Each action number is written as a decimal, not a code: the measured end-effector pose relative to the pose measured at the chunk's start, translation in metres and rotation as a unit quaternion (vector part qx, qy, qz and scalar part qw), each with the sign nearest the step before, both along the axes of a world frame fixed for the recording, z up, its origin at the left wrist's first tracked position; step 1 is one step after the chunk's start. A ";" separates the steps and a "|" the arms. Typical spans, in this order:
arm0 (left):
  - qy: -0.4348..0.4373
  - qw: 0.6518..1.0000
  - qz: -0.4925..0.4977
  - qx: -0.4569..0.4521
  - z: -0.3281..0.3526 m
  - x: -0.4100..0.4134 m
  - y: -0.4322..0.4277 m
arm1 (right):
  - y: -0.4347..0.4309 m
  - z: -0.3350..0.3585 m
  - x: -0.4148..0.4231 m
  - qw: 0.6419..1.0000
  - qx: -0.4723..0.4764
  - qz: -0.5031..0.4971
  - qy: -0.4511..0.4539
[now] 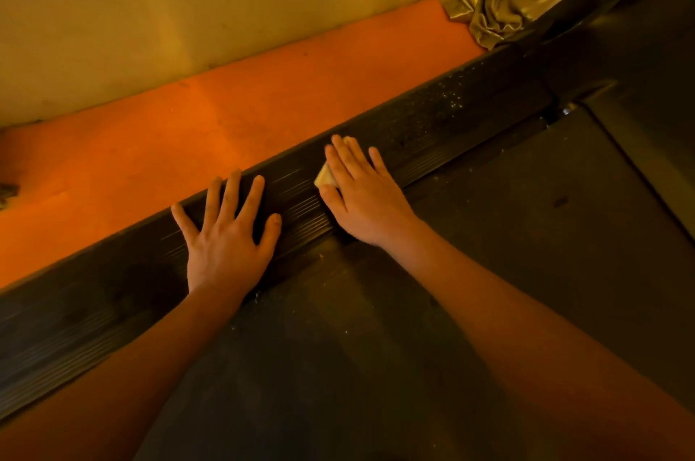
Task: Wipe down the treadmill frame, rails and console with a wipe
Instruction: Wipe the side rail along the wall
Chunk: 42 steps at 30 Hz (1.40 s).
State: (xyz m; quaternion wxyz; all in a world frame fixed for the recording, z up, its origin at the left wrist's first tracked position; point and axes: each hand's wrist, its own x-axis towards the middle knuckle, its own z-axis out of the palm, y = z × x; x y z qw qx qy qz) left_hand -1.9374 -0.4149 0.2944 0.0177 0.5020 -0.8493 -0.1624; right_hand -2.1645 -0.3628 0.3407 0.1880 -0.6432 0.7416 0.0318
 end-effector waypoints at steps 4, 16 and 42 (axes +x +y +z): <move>0.002 1.000 -0.003 -0.003 -0.001 0.001 -0.001 | 0.055 0.003 -0.002 1.000 0.027 0.009 0.011; -0.001 1.000 0.001 -0.002 0.001 0.001 0.000 | -0.037 -0.003 -0.007 1.000 -0.002 -0.024 0.016; 0.015 1.000 0.003 -0.012 0.000 -0.002 0.001 | 0.048 0.006 -0.009 1.000 0.021 -0.013 0.004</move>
